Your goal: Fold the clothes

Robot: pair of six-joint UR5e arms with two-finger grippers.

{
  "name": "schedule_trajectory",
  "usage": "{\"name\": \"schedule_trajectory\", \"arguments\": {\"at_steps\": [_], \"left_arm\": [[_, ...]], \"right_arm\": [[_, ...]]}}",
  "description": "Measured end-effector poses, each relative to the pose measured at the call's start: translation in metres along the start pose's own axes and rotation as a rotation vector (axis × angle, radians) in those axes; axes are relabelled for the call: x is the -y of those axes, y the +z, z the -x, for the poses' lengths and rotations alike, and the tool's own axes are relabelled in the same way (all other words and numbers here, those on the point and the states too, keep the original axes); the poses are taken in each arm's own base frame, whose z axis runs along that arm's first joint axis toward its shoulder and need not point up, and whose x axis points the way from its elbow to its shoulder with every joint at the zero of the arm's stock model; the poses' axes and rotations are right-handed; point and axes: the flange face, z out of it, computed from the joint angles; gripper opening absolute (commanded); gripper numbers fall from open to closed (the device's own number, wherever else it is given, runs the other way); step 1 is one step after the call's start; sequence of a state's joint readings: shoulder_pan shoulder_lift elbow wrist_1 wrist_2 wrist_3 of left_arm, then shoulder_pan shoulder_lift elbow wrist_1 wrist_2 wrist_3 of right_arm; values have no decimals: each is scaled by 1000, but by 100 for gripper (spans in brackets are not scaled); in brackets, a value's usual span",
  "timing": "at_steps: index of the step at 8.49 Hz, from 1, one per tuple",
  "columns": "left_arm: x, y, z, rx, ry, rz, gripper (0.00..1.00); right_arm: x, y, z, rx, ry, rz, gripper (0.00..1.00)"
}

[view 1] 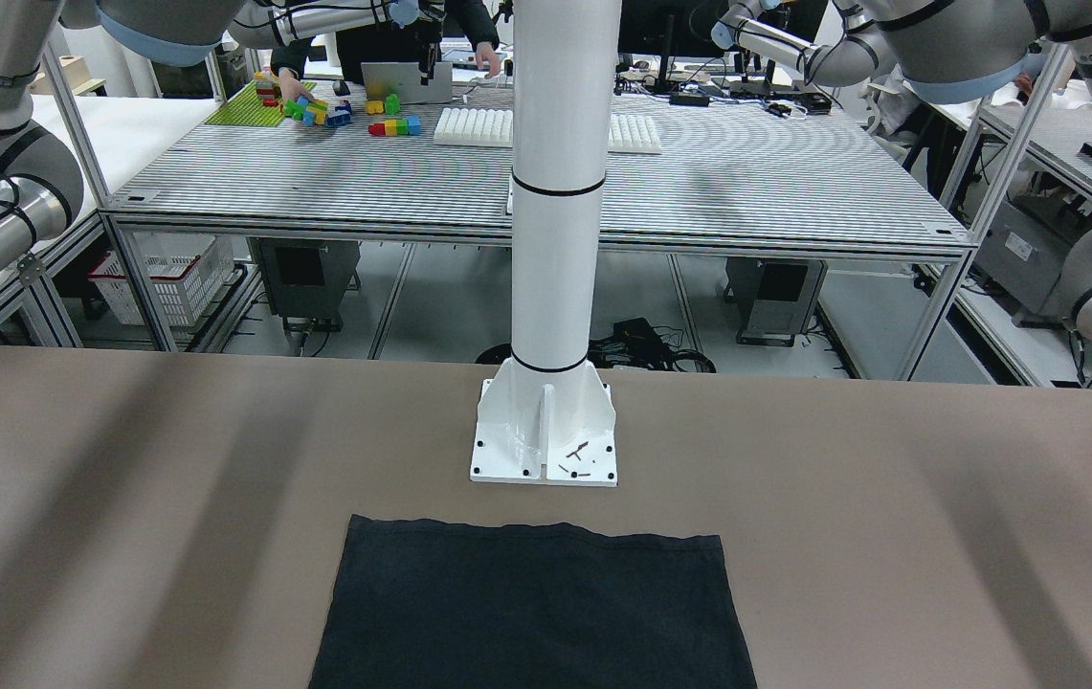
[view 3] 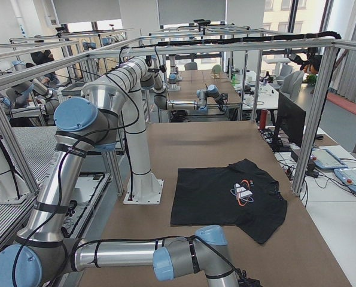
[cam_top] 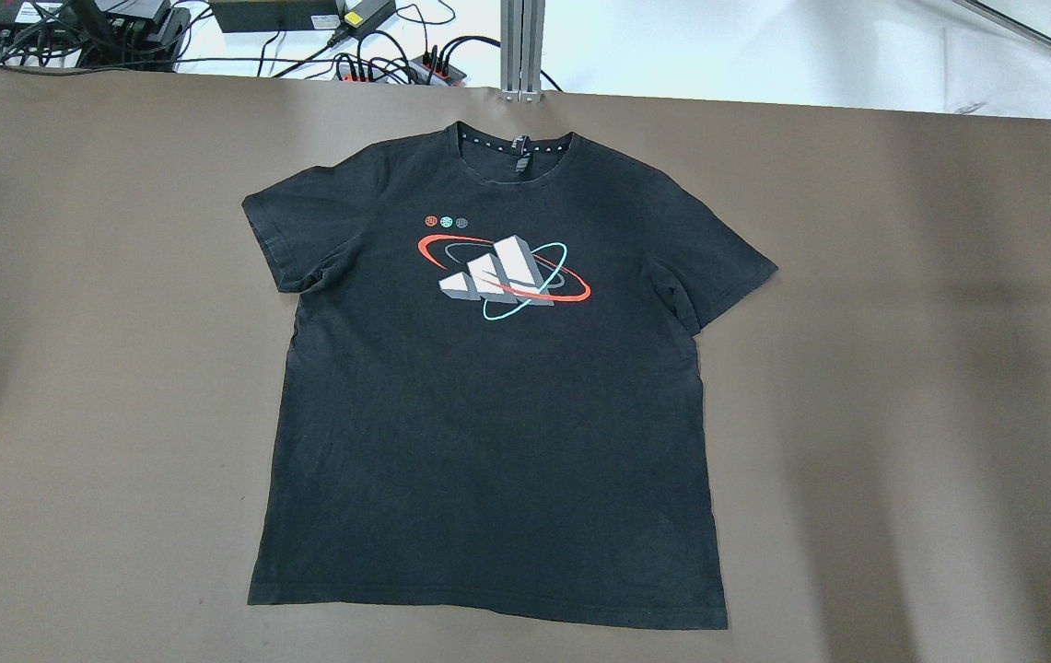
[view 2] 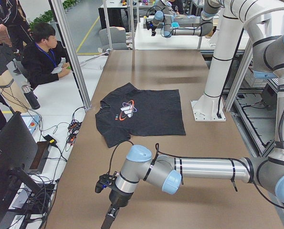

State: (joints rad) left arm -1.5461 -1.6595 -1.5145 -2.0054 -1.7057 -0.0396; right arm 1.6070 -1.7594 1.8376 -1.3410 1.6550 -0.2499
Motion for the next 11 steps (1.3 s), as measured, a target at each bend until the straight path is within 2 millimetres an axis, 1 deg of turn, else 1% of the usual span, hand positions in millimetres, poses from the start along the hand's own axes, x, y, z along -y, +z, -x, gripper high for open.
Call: {"name": "schedule_trajectory", "arguments": {"at_steps": [3,4,6,7,8,9,11], "left_arm": [[5,-9,-1,5,0,-20,94],[8,-15,-1,3,2,-31,94],[16,-31,-4,-2,5,-65,94],[21,-43,-6,-2,8,-92,94],[22,-54,-8,-1,11,-113,94],[23,-60,-9,-1,12,-120,94],[19,-61,-10,-9,13,-118,94]], "right_arm": [[5,-10,-1,-7,2,-30,94],[8,-17,-1,-10,1,-44,94],[16,-34,-1,-20,-3,-87,94],[21,-41,-2,-24,-4,-113,94],[25,-44,0,-11,-1,-132,94],[26,-45,3,21,25,-145,94],[27,-45,6,63,90,-152,94]]}}
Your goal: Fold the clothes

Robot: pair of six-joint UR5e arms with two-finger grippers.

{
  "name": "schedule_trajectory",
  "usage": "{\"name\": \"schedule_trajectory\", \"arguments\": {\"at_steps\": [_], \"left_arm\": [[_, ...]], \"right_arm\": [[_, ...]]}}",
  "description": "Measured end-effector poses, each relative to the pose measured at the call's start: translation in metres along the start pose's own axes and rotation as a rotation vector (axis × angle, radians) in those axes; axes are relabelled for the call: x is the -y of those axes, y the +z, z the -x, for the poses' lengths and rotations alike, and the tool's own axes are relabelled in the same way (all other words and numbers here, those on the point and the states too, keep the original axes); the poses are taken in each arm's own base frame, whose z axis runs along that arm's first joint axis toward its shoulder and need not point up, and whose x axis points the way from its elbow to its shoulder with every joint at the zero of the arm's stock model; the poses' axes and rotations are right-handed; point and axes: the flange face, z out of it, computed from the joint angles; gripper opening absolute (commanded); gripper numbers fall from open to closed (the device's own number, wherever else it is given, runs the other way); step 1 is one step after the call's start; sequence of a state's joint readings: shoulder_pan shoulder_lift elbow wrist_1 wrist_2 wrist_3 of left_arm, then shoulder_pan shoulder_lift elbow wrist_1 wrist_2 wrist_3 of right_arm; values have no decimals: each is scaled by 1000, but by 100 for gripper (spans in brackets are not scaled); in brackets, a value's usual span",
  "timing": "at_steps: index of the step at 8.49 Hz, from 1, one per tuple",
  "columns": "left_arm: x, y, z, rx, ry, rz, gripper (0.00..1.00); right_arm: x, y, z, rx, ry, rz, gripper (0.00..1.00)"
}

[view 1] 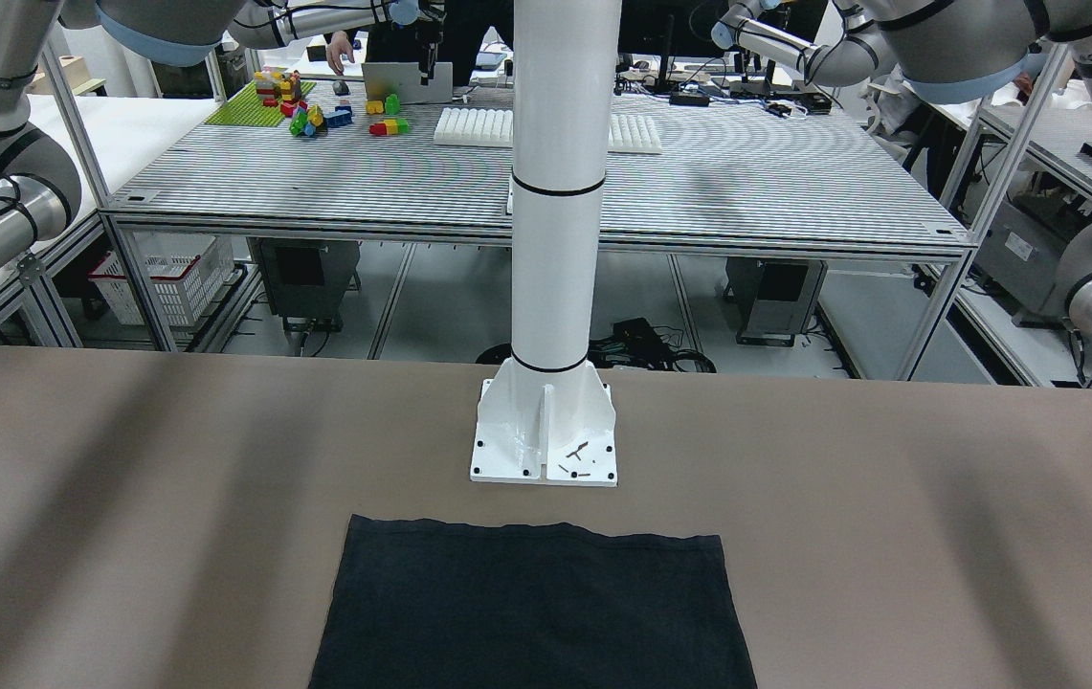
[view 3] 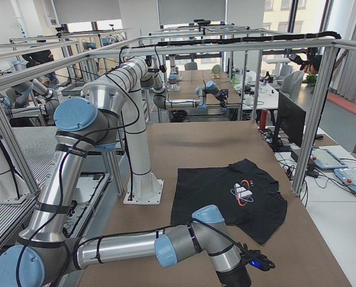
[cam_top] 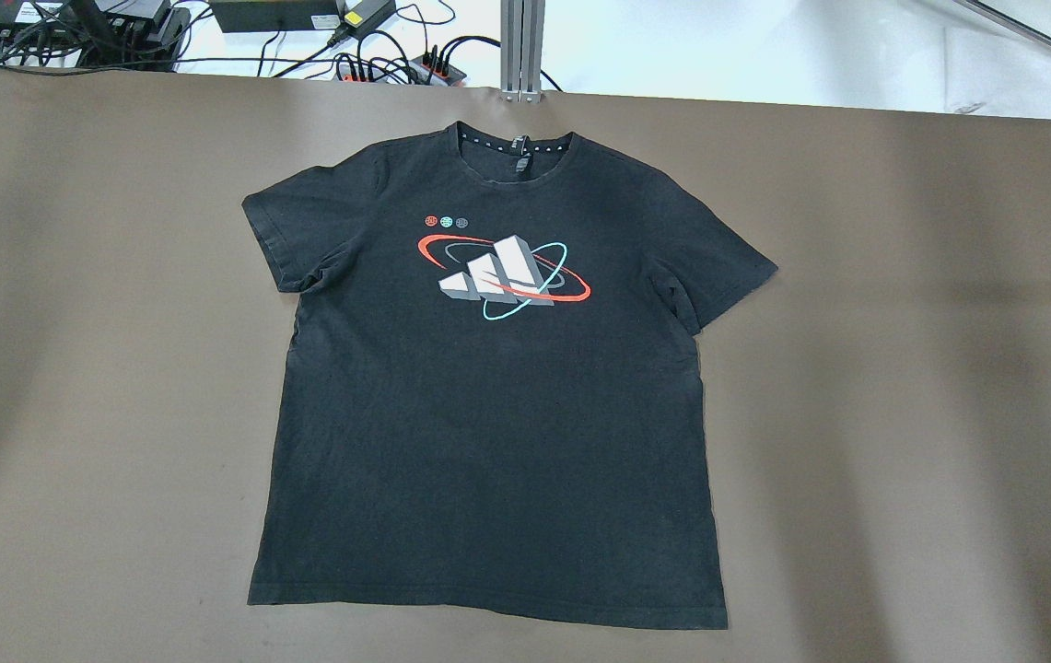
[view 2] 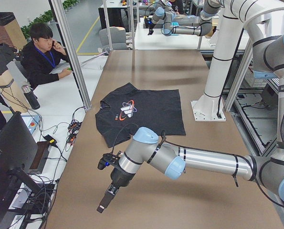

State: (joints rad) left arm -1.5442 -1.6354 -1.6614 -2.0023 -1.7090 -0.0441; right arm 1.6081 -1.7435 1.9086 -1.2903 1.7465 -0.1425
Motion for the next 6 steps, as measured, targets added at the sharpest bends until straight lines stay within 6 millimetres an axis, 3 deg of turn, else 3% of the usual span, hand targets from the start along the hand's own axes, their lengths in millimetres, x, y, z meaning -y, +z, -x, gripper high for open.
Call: {"name": "schedule_trajectory", "arguments": {"at_steps": [2,6], "left_arm": [[-1,1,0,2,0,-1,94],[22,-6,-5,-4,15,-34,94]], "right_arm": [[-2,2,1,7,21,3,94],[5,0,3,11,25,-12,94]]}}
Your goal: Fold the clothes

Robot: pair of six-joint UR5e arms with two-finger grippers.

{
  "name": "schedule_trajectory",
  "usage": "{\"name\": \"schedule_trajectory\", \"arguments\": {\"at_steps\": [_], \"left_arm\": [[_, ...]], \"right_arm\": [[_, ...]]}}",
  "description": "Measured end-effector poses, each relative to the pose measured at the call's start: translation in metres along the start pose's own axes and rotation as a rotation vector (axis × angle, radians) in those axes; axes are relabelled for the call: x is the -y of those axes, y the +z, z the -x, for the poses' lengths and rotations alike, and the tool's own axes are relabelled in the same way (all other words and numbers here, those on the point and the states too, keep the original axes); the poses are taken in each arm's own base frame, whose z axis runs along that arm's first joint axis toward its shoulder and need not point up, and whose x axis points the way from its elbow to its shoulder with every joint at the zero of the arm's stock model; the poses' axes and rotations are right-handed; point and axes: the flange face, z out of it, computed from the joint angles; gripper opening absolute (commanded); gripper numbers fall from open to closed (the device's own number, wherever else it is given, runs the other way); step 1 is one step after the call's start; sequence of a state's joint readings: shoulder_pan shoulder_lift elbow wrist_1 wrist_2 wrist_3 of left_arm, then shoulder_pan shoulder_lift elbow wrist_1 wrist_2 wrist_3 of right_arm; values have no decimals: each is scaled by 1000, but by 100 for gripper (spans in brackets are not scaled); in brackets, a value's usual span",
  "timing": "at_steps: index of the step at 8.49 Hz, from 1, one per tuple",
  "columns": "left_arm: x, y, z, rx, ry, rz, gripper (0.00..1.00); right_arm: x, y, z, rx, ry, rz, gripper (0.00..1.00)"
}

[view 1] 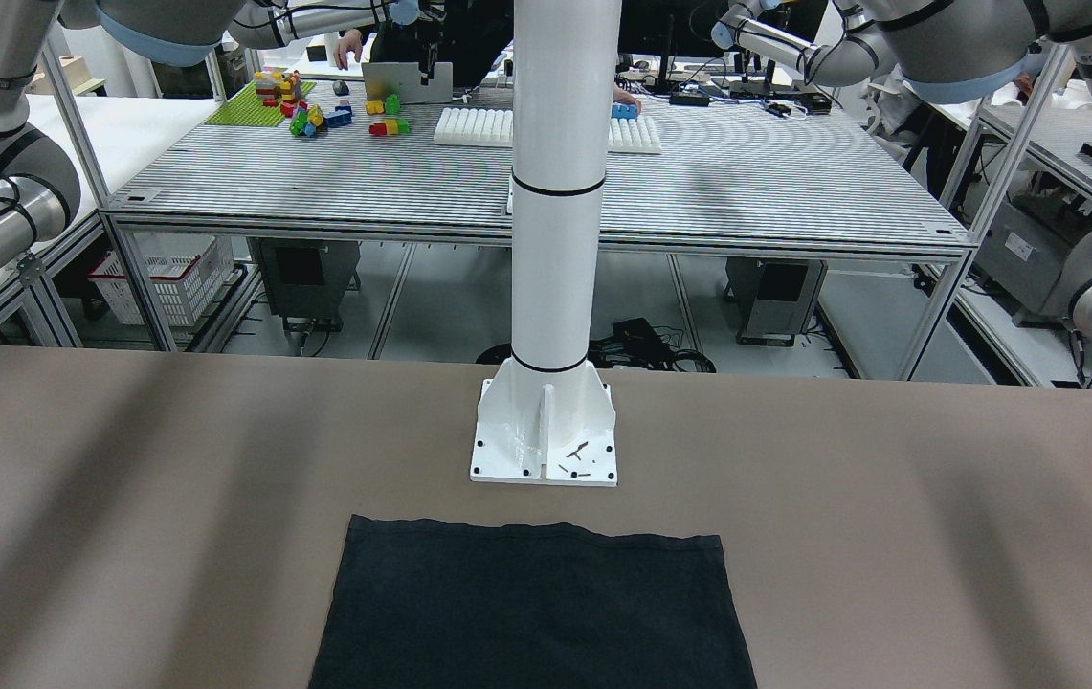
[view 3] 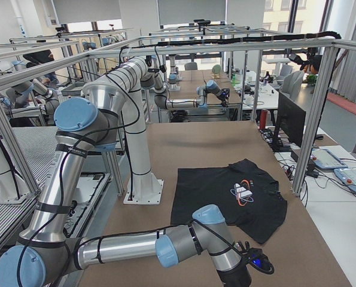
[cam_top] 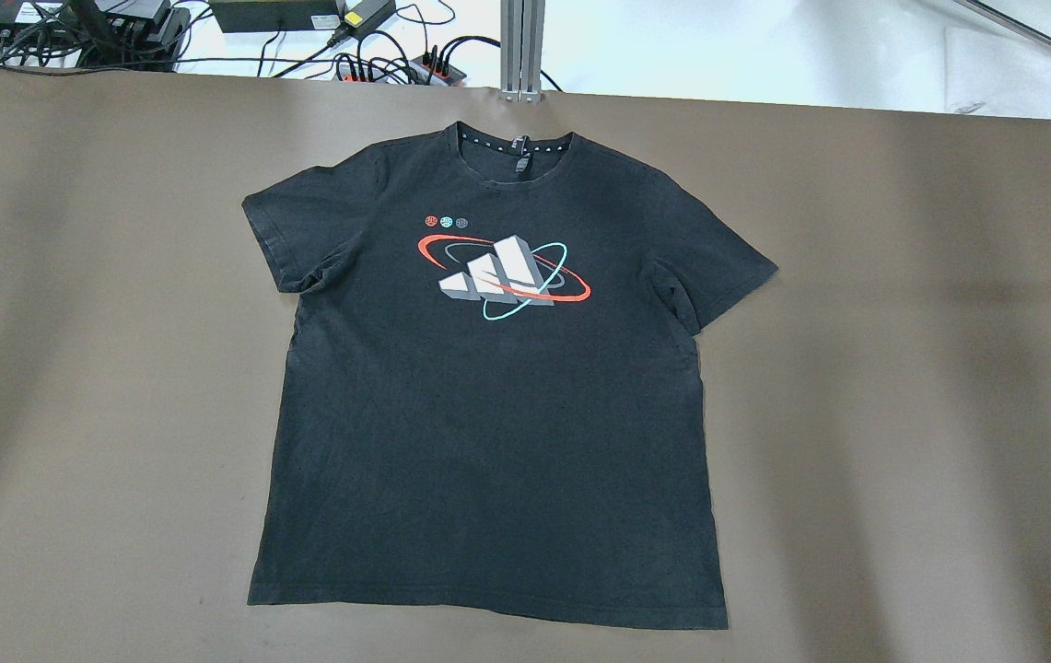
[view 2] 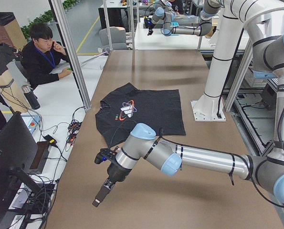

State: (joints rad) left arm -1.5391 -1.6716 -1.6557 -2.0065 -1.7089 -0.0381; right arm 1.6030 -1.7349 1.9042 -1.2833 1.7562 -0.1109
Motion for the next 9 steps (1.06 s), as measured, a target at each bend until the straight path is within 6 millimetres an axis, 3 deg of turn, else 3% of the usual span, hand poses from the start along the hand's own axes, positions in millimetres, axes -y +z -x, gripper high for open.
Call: {"name": "schedule_trajectory", "arguments": {"at_steps": [3,5,6,9], "left_arm": [[43,17,-25,-75,29,-7,94],[86,32,-52,-167,46,-5,94],[110,38,-78,-211,39,-2,94],[165,43,-201,-340,-38,30,94]], "right_arm": [[45,15,27,94,36,-17,94],[96,31,71,151,101,-19,94],[125,41,103,182,124,-14,94],[198,54,223,279,167,7,93]]}}
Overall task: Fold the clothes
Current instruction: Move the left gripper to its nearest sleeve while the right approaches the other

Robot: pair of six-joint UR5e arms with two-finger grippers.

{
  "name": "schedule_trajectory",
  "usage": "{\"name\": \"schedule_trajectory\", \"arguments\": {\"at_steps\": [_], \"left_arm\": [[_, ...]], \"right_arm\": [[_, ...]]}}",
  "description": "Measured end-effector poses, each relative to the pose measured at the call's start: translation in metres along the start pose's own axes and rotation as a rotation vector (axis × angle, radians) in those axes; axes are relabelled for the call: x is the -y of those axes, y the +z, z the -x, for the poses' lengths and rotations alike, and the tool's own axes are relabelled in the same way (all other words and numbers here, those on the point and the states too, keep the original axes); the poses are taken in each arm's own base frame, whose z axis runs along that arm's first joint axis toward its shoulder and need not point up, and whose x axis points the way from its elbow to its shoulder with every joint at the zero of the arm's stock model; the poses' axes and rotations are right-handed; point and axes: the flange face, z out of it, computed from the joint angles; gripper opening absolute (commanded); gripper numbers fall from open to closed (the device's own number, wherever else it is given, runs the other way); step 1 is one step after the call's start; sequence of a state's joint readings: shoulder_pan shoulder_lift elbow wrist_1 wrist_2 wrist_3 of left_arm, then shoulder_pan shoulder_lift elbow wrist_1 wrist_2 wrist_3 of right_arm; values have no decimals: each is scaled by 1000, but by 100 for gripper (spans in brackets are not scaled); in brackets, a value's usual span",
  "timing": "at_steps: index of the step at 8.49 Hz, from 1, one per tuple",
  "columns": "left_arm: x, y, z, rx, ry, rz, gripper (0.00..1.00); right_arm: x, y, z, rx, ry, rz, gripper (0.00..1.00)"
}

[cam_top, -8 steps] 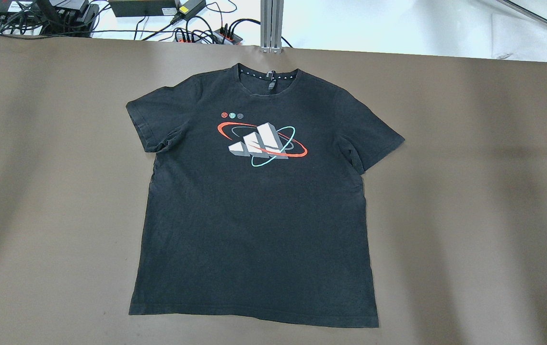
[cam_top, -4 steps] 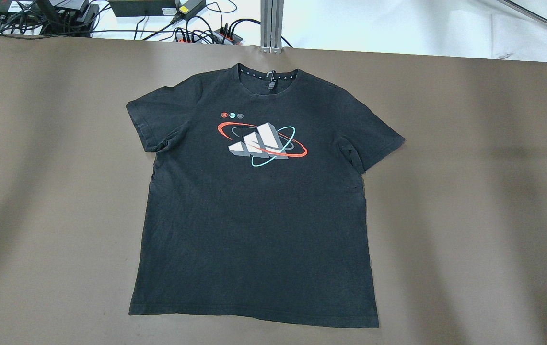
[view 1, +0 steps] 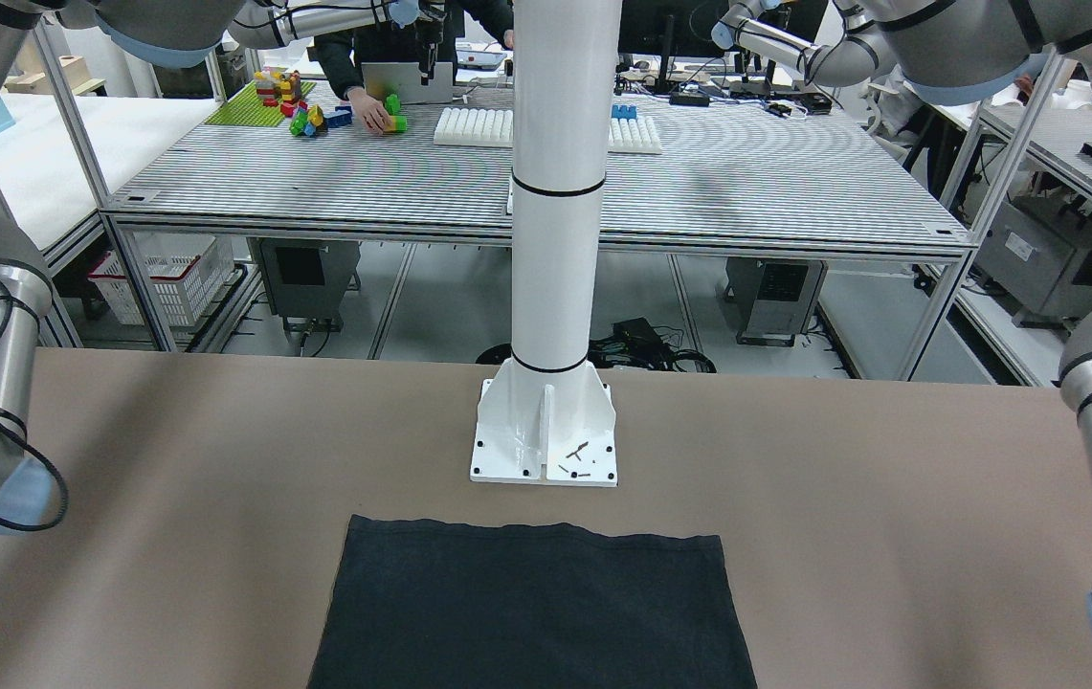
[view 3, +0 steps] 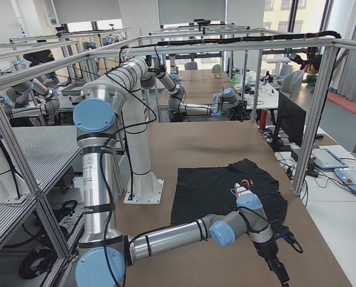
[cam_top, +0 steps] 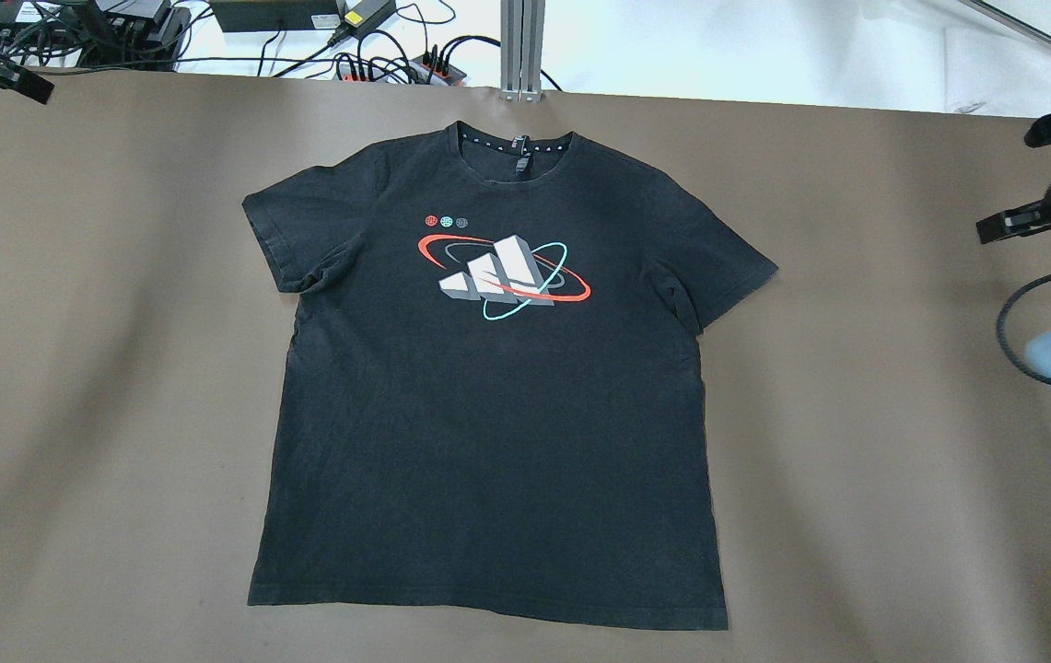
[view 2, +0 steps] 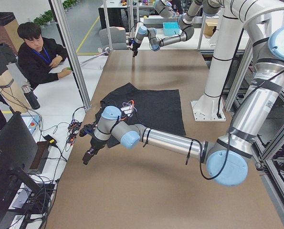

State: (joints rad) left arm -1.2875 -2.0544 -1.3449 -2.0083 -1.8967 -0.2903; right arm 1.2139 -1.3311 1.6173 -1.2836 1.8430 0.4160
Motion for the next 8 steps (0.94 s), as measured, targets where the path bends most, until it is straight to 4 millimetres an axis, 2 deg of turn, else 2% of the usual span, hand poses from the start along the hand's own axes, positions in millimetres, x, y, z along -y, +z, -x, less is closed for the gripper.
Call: {"name": "schedule_trajectory", "arguments": {"at_steps": [2,4,5,6,8], "left_arm": [[26,36,-70,-117,-68,35,94],[32,81,-112,-227,-137,47,94],[31,94,-132,-259,-169,53,94],[28,102,-152,-281,-190,66,94],[21,120,-185,-301,-204,99,93]], "right_arm": [[17,13,74,56,57,11,92],[25,25,133,111,116,8,93],[27,35,151,135,130,0,93],[28,45,162,152,134,-7,93],[28,52,170,166,133,-15,94]]}}
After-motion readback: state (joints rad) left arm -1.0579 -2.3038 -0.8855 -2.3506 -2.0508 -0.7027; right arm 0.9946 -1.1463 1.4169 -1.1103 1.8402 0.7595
